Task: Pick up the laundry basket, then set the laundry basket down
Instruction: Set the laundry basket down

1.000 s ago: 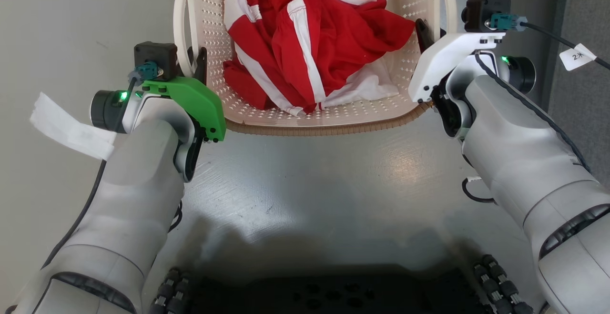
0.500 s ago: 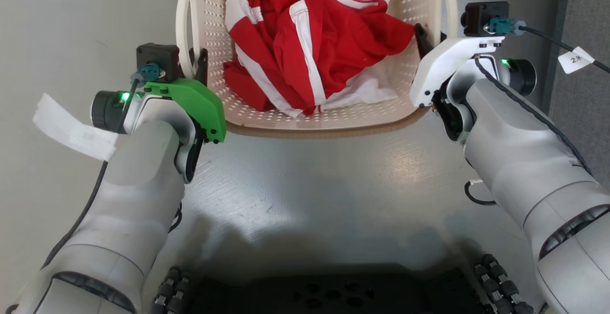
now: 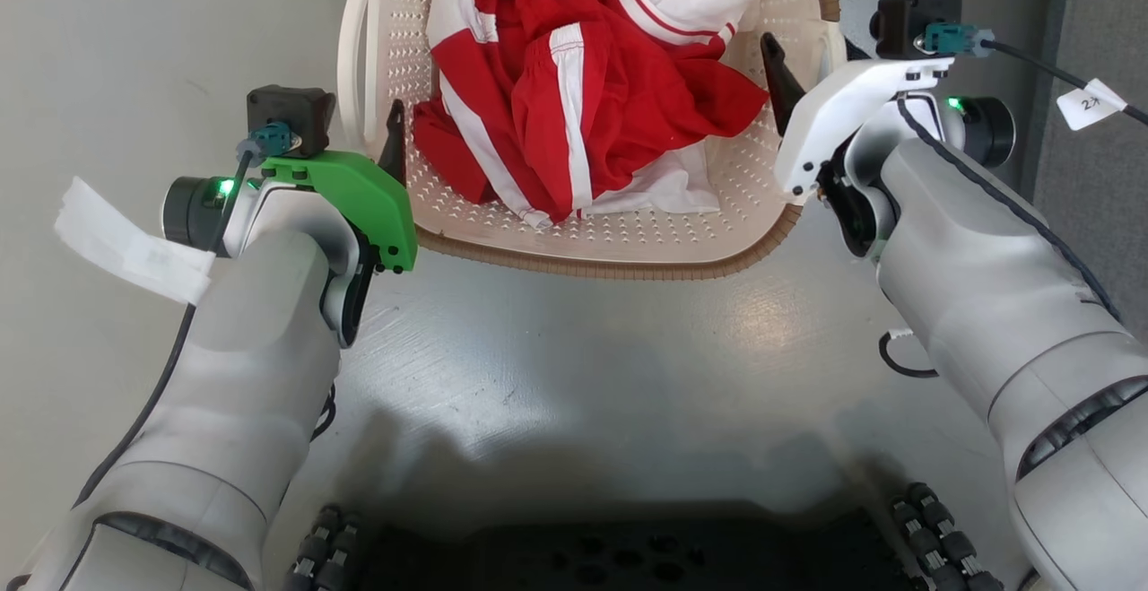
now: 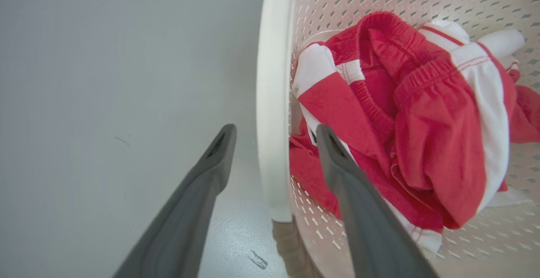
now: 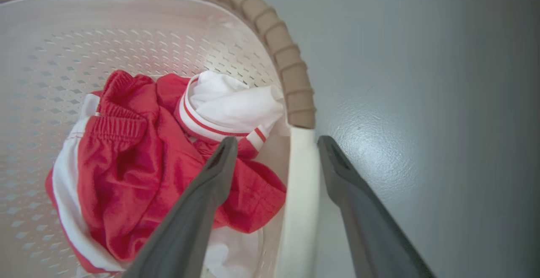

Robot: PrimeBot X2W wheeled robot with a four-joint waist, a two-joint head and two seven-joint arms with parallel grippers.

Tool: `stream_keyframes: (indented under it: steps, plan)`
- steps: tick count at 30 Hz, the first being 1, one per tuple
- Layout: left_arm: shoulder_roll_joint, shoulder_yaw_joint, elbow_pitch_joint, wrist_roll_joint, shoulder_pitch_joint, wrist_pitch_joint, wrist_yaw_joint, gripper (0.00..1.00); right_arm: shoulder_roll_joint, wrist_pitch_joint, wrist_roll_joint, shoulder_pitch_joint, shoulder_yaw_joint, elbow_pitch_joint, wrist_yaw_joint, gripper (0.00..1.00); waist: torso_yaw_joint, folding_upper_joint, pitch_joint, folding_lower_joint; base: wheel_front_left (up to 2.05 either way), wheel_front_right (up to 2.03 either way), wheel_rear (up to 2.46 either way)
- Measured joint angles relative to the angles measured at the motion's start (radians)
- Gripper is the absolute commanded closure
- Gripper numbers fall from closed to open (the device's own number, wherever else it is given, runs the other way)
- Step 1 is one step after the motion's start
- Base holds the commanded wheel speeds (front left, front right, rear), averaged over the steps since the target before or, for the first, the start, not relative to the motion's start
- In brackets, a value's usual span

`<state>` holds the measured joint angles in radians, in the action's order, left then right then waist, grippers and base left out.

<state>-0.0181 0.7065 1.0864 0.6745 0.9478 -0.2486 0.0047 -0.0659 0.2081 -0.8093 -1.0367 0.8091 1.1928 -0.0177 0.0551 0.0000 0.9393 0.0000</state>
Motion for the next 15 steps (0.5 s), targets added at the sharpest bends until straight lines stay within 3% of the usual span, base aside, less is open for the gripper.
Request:
stream_keyframes:
  steps: [1, 15]
  plan:
    - [0.000, 0.000, 0.001, 0.000, 0.000, 0.000, 0.000, 0.00, 0.000, 0.003, 0.000, -0.002, 0.000, 0.000, 0.000, 0.00, 0.000, 0.0000, -0.002, 0.0000, 0.00, 0.00, 0.00]
    - [0.000, -0.020, 0.000, 0.000, -0.001, 0.000, 0.006, 0.00, 0.000, 0.021, 0.000, 0.002, 0.000, 0.027, 0.004, 0.00, -0.002, 0.0000, -0.084, -0.0001, 0.00, 0.00, 0.00]
